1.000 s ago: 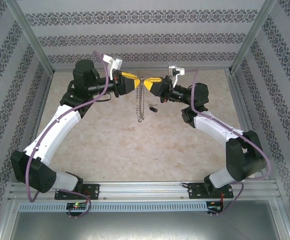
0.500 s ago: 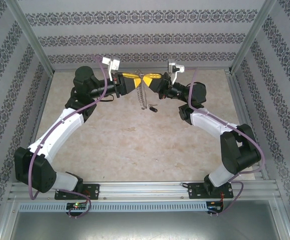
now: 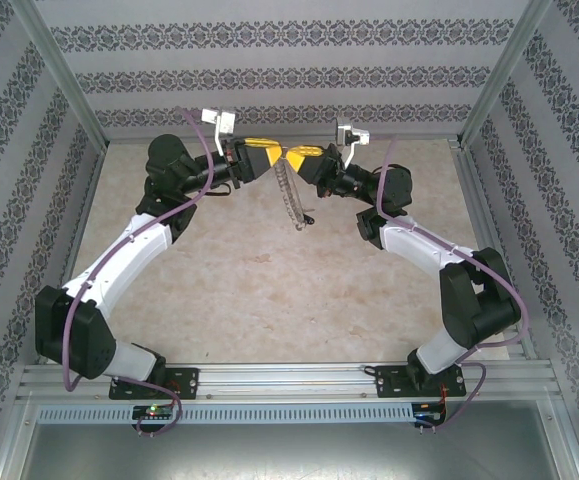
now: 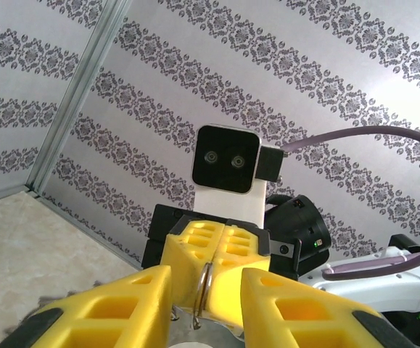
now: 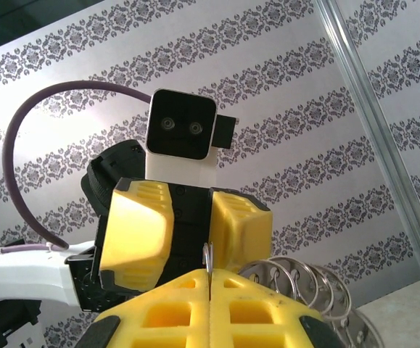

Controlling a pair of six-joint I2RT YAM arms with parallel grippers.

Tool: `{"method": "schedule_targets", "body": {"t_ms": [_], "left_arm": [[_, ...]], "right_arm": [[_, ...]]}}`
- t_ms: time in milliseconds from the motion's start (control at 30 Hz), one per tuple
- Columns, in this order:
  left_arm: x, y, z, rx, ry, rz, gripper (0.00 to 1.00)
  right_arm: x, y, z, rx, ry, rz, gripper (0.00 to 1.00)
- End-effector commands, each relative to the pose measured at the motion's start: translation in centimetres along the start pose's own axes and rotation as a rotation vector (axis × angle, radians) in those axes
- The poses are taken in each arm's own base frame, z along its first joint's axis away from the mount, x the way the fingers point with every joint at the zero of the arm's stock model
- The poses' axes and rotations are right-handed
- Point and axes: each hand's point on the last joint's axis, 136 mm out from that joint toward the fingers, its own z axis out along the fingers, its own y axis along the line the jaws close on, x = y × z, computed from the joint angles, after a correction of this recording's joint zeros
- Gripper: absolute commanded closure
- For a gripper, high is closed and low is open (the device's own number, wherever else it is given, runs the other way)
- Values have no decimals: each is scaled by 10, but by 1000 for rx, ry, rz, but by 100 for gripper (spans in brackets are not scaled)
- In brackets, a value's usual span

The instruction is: Put the keys on the keyring

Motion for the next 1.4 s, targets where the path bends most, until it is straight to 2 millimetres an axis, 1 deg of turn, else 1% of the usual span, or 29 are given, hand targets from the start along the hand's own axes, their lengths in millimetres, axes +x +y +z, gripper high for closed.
{"method": "schedule_targets", "body": {"t_ms": [0, 333, 467, 667, 733, 767, 800, 867, 933, 1000, 1033, 1167, 1300, 1367], "left_arm": [[-4, -2, 2, 21, -25, 17, 69], [6, 5, 8, 15, -14, 0, 70], [7, 3, 11, 22, -18, 3, 73], [6, 1, 15, 28, -28, 10, 81], [5, 0, 15, 29, -32, 14, 90], [4, -1, 15, 29, -34, 17, 97], [3, -1, 15, 26, -37, 19, 100], [3, 0, 15, 18, -30, 26, 100], [4, 0, 14, -6, -4, 41, 100], [8, 0, 13, -27, 35, 66, 100], [10, 1, 12, -45, 60, 77, 100], [19, 0, 8, -76, 153, 128, 100], [27, -2, 3, -102, 243, 179, 100], [31, -3, 0, -113, 292, 201, 100]], "right_arm": [[-17, 13, 3, -45, -55, -68, 100], [-17, 14, 5, -50, -54, -64, 100], [-16, 13, 6, -51, -51, -57, 100], [-13, 13, 6, -51, -45, -49, 100], [-12, 13, 5, -51, -44, -48, 100], [-12, 13, 5, -49, -45, -43, 100], [-11, 13, 5, -50, -43, -40, 100], [-12, 9, 3, -42, -42, -25, 100], [-16, 2, -3, -12, -58, 10, 76], [-24, -6, -15, 25, -79, 40, 65], [-27, -9, -21, 42, -87, 53, 61], [-36, -8, -41, 86, -84, 87, 54], [-32, -7, -55, 142, -44, 126, 52], [-27, -9, -60, 169, -24, 156, 51]]}}
